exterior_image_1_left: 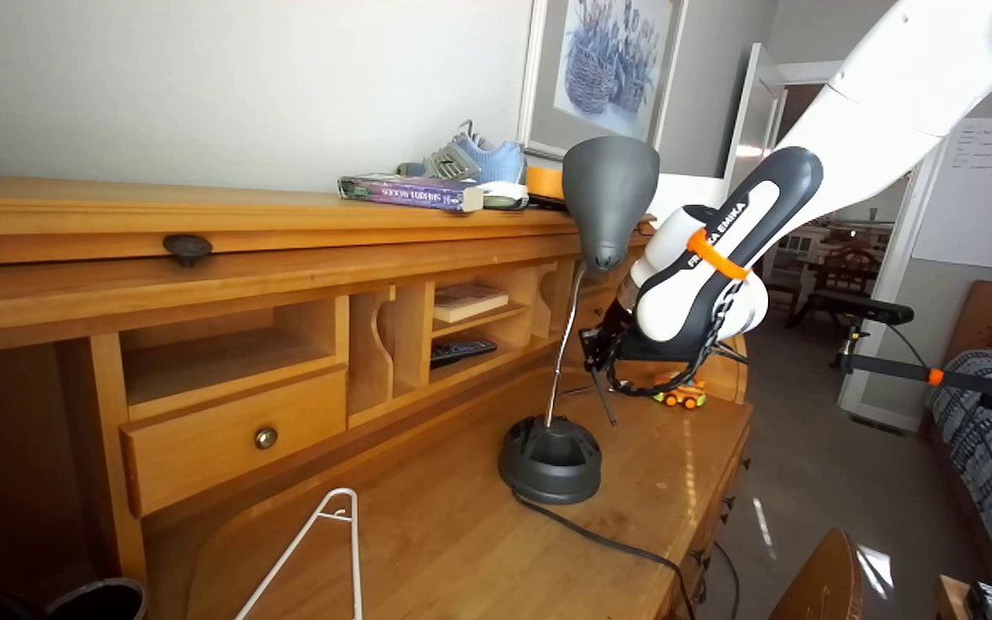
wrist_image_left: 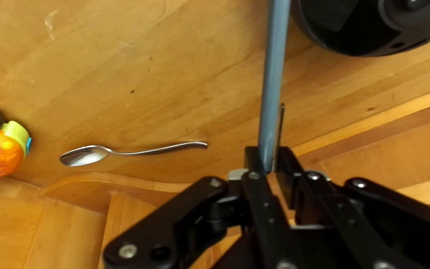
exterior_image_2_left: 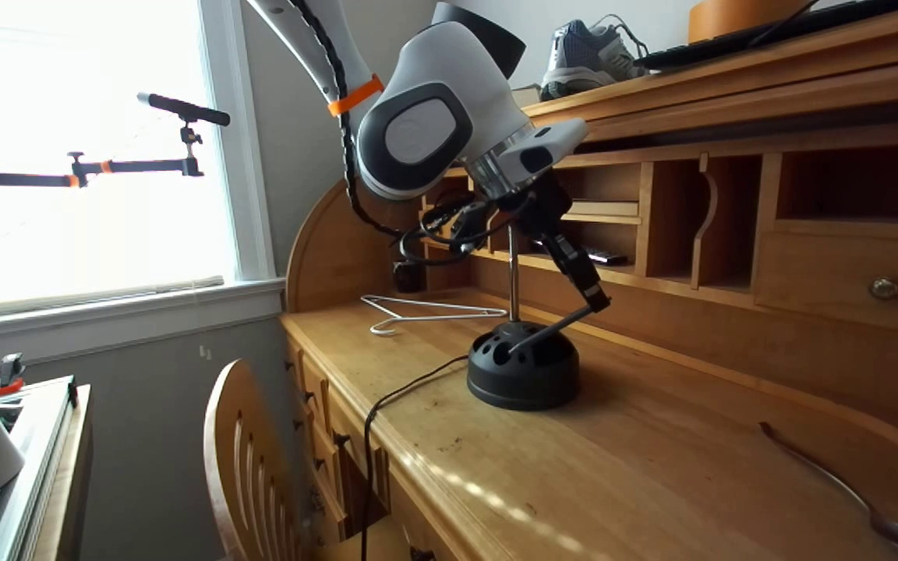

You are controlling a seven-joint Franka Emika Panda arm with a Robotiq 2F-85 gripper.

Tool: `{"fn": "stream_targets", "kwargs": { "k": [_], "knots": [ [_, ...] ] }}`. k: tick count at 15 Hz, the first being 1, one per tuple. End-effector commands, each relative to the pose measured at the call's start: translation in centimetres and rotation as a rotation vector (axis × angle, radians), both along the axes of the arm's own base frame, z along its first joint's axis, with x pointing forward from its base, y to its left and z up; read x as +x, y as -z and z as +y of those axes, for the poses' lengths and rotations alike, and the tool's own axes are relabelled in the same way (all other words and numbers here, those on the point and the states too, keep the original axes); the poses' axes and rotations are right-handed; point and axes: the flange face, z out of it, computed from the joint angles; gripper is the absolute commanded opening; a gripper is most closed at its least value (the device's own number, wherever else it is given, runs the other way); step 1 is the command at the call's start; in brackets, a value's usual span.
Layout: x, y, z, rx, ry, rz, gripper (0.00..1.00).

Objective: Put the black pen in the lamb base

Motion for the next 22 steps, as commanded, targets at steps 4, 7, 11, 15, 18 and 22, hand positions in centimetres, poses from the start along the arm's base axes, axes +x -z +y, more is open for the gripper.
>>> {"fn": "stream_targets", "kwargs": {
  "k": [4,7,11,15,18,22],
  "knots": [
    [-1.5,0.2,1.8,-0.011,0.035,-0.124,0.04],
    [-1.9,0.2,2.2,-0.027,0.04,-0.18,0.04],
    [-2.9,0.5,2.5,-0.043,0.057,-0.227,0.04],
    [-3.7,0.8,2.7,-0.061,0.065,-0.26,0.04],
    [-4.3,0.7,2.1,-0.084,0.091,-0.294,0.04],
    [-4.7,1.3,1.6,-0.108,0.111,-0.305,0.04]
  ]
}}
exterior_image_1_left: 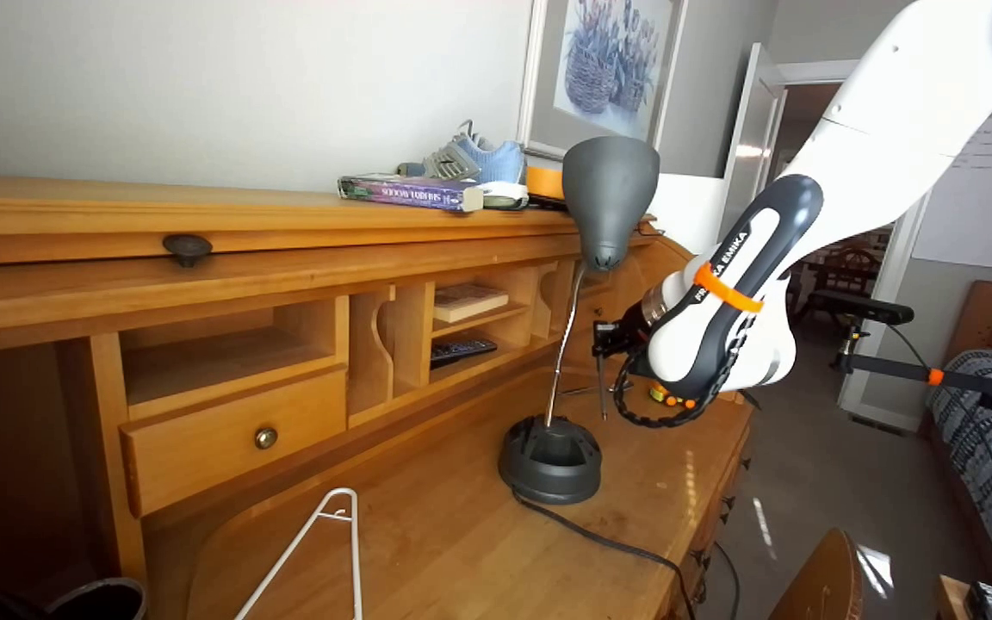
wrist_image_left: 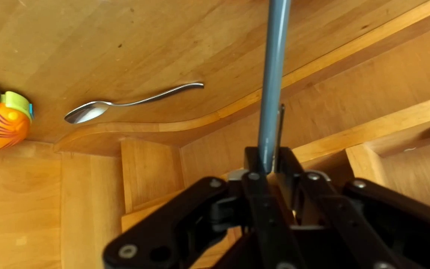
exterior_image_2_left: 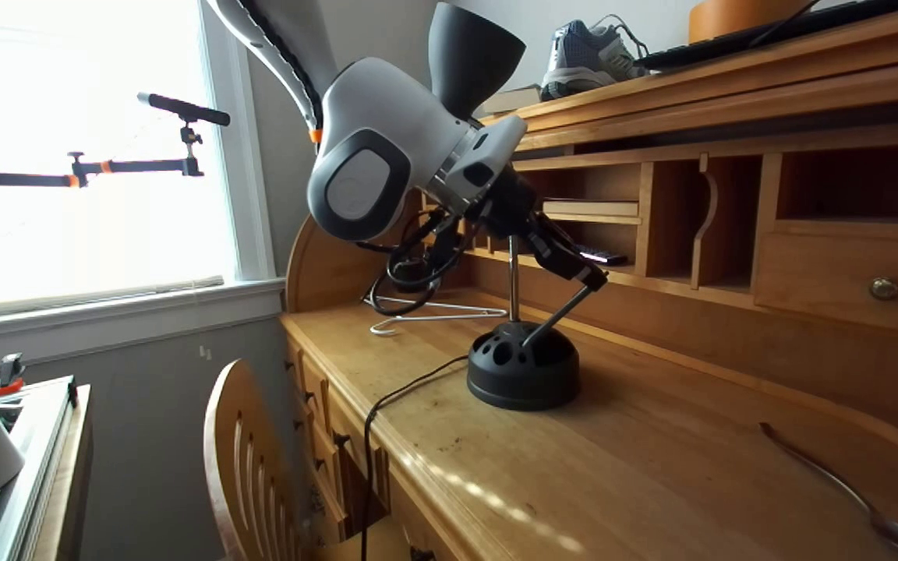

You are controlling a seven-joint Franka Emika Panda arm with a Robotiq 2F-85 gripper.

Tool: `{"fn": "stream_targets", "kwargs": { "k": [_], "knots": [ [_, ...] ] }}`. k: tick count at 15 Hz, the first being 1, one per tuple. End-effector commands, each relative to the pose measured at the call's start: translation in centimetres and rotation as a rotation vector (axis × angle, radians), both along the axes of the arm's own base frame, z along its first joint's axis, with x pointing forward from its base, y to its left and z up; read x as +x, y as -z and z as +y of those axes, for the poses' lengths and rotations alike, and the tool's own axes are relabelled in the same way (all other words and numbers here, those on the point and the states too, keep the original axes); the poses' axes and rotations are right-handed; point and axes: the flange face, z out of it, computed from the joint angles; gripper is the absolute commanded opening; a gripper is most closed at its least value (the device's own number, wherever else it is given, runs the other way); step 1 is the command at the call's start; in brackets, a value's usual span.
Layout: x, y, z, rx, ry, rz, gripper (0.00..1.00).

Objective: Put the black pen in the lamb base

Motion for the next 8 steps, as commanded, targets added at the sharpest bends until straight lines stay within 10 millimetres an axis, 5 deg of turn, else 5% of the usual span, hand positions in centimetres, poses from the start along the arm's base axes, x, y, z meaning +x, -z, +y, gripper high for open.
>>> {"fn": "stream_targets", "kwargs": {
  "k": [1,8],
  "knots": [
    [-0.7,1.2,-0.2,-0.018,0.026,0.001,0.04],
    [-0.6,2.1,0.8,0.002,0.032,-0.004,0.04]
  ]
}}
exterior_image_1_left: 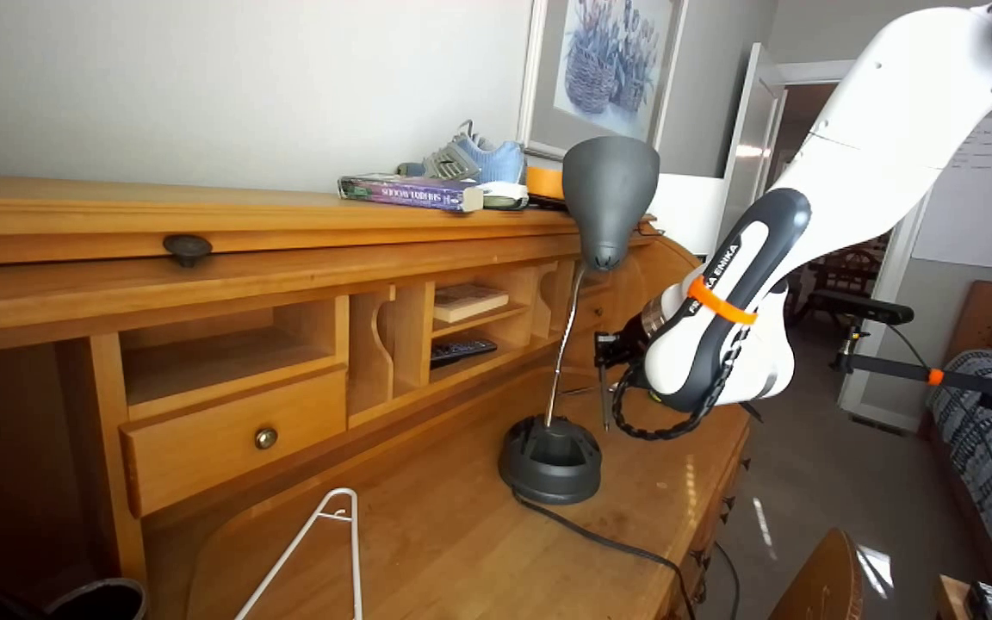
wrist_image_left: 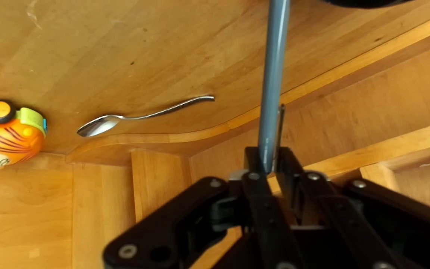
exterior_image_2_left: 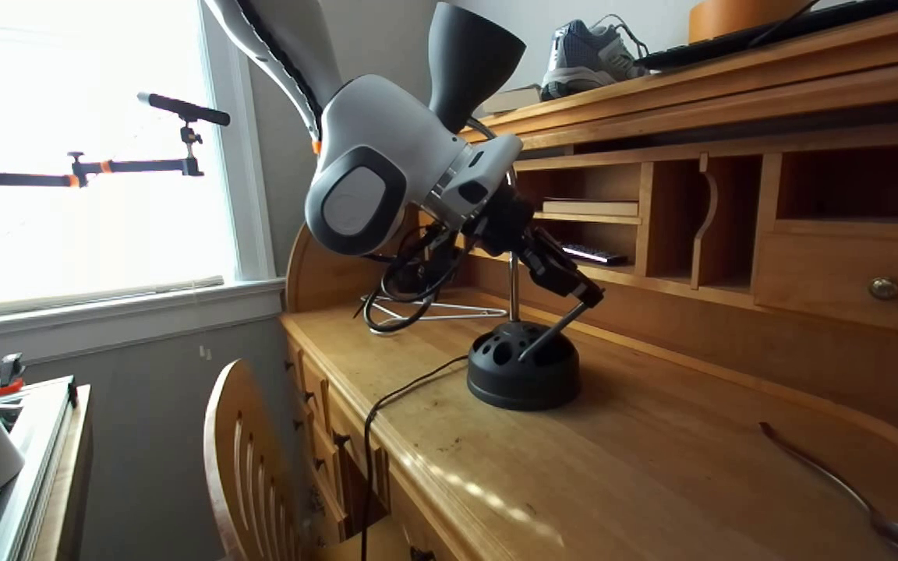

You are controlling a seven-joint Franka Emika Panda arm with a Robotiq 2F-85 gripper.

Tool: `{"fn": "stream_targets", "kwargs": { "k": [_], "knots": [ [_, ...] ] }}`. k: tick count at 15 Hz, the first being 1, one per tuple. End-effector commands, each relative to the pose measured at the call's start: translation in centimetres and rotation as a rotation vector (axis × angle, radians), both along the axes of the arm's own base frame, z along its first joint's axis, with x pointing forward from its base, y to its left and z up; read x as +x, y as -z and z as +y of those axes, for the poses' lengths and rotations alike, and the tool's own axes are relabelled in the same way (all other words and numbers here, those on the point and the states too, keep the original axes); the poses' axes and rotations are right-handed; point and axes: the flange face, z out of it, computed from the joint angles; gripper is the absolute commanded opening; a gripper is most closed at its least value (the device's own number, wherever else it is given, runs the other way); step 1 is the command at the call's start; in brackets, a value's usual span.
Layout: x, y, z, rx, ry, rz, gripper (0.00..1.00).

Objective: Put the black pen in the lamb base

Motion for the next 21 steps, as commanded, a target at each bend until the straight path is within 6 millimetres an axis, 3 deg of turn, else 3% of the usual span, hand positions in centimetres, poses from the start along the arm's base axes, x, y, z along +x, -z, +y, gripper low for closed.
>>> {"fn": "stream_targets", "kwargs": {
  "k": [1,7,21],
  "knots": [
    [-0.1,0.5,0.8,-0.001,0.008,-0.023,0.04],
    [0.2,0.7,1.9,-0.018,-0.012,-0.062,0.04],
    [0.3,1.7,2.1,-0.046,-0.012,-0.101,0.04]
  ]
}}
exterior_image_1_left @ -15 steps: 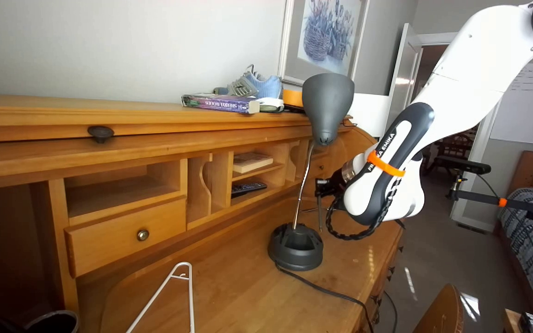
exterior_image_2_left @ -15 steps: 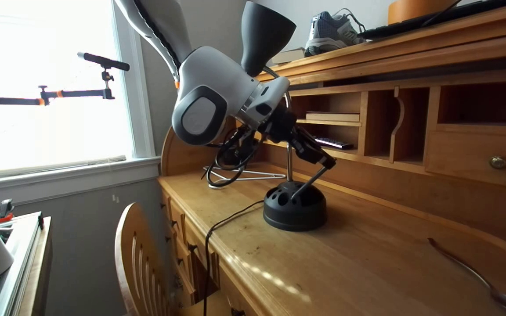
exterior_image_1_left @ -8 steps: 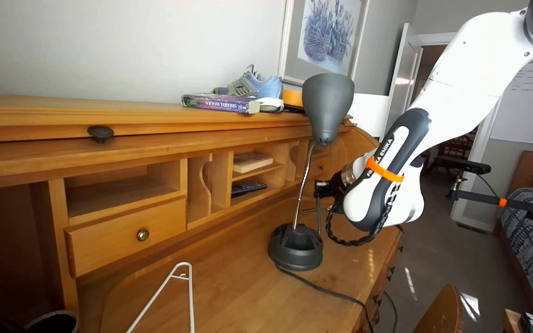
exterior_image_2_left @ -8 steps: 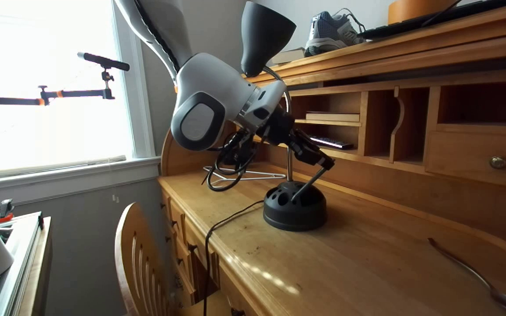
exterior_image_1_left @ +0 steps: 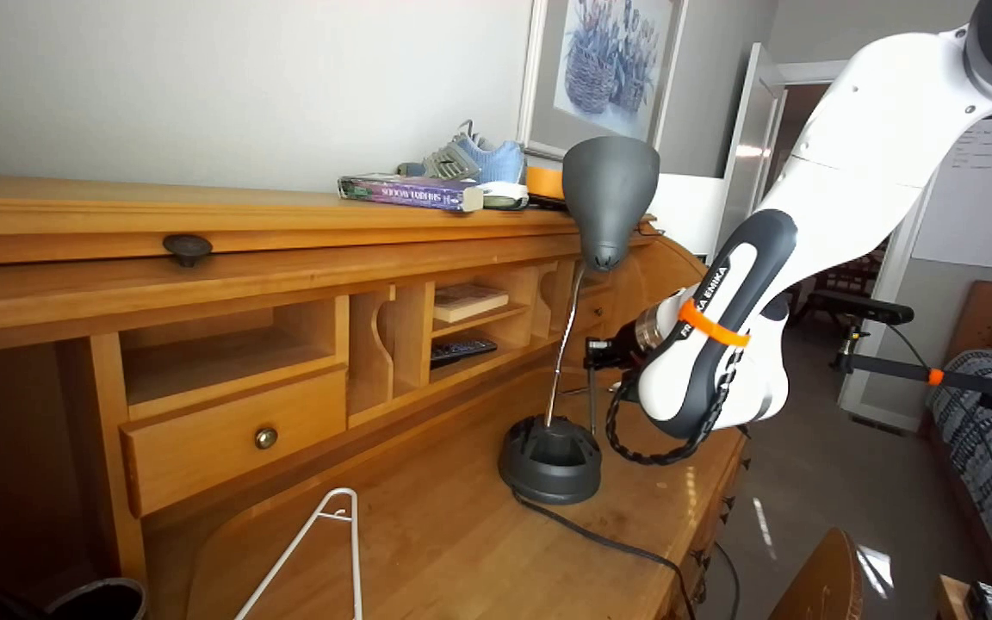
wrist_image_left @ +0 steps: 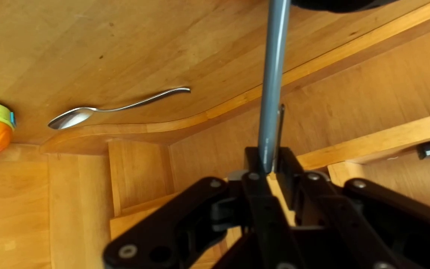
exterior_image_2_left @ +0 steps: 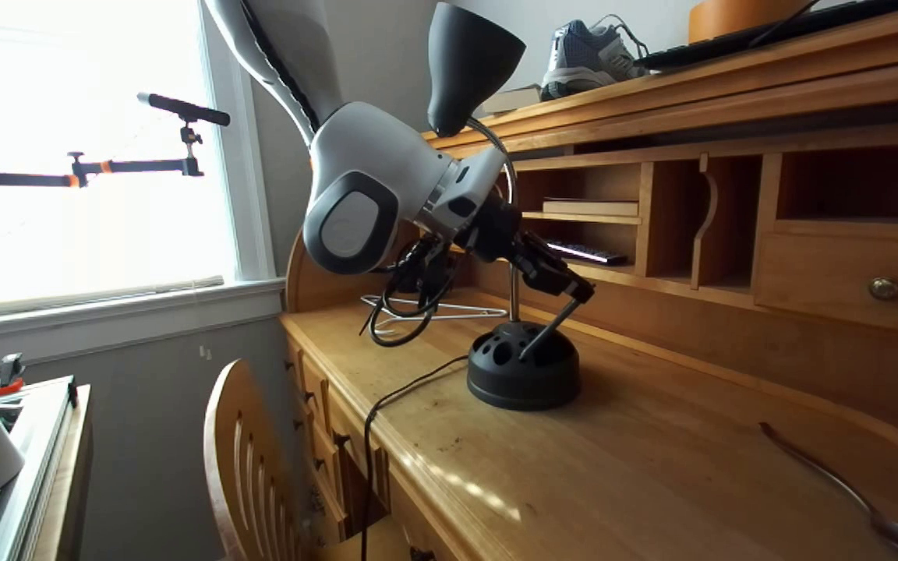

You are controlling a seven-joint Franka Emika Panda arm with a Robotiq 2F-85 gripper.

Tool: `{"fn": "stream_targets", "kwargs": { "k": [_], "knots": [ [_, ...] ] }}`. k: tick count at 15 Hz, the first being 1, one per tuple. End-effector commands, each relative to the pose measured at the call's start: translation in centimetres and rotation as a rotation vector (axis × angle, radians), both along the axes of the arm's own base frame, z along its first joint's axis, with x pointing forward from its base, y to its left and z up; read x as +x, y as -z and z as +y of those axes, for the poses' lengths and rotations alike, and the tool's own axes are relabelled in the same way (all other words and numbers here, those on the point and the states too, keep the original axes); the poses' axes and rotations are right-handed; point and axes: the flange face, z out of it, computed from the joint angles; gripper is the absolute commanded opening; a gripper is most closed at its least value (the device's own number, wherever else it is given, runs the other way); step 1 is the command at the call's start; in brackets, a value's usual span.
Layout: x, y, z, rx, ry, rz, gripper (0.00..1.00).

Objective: Put the black pen in the lamb base

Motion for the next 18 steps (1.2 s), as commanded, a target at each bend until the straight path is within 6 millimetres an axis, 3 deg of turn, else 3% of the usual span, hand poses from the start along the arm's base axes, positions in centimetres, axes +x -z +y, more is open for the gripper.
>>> {"fn": "stream_targets", "kwargs": {
  "k": [1,18],
  "knots": [
    [0.1,0.5,0.0,-0.006,0.019,-0.029,0.04],
    [-0.6,1.9,1.2,-0.048,-0.002,-0.048,0.04]
  ]
}}
